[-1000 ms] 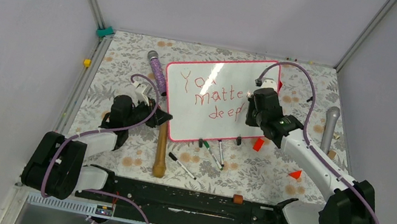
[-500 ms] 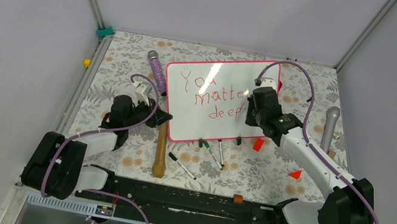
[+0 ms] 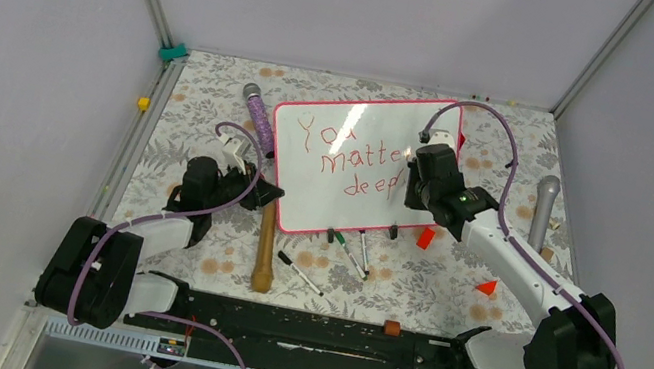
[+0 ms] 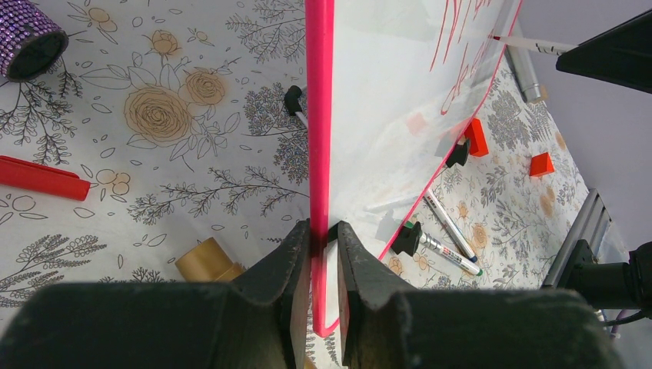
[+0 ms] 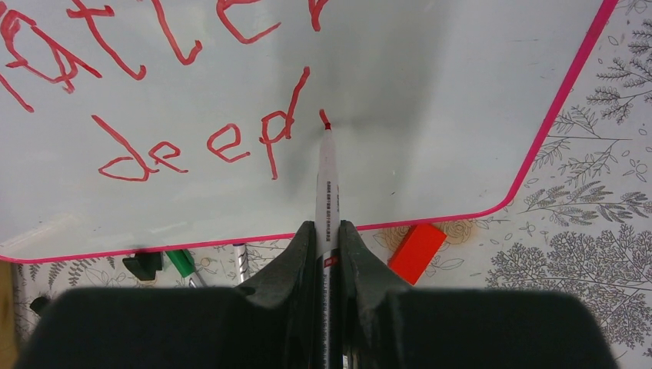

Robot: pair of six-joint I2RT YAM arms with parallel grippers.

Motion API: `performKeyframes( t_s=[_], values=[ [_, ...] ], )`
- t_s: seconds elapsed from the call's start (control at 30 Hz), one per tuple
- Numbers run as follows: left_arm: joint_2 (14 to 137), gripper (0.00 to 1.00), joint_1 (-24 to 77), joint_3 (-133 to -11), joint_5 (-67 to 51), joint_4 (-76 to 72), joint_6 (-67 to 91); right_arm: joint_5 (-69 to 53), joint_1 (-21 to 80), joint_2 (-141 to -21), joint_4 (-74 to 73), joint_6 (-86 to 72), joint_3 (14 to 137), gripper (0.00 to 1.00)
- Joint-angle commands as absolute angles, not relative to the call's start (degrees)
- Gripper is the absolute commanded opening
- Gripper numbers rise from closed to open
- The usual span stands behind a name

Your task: Write a sentence on the whiteboard

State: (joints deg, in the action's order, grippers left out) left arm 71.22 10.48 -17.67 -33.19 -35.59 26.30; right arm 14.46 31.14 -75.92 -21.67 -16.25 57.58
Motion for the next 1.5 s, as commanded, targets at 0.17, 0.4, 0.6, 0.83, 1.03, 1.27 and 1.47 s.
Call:
performKeyframes(
  t_s=[0.17, 0.4, 0.6, 0.83, 1.03, 1.27, 1.47],
  values=[
    [70.63, 0.00, 10.40, -19.78, -29.94, -35.29, 24.17, 18.40, 31.64, -75.97, -23.62, -15.75, 59.18, 0.00],
    [70.76, 0.00, 10.41, -19.87, -30.07, -35.39, 24.24, 18.46, 31.57, -76.07, -23.52, -15.46, 60.47, 0.00],
    [70.89, 0.00, 10.45, -19.82, -30.07, -35.42, 24.26, 18.34, 31.55, -76.98, -23.46, -15.37, 61.66, 0.00],
    [70.99, 0.00, 10.40, -19.86, -30.20, -35.50, 24.26, 18.79, 31.40, -77.67, -23.40, -15.35, 62.62, 0.00],
    [71.16, 0.00, 10.46, -19.95, -30.28, -35.55, 24.34, 18.81, 30.76, -77.76, -23.44, -15.36, 62.94, 0.00],
    [71.10, 0.00, 10.43, -19.94, -30.30, -35.51, 24.35, 17.27, 30.64, -78.36, -23.77, -15.15, 61.85, 0.00],
    [71.12, 0.00, 10.41, -20.04, -30.04, -35.16, 24.35, 16.87, 30.67, -77.67, -24.35, -14.88, 60.84, 0.00]
  ],
)
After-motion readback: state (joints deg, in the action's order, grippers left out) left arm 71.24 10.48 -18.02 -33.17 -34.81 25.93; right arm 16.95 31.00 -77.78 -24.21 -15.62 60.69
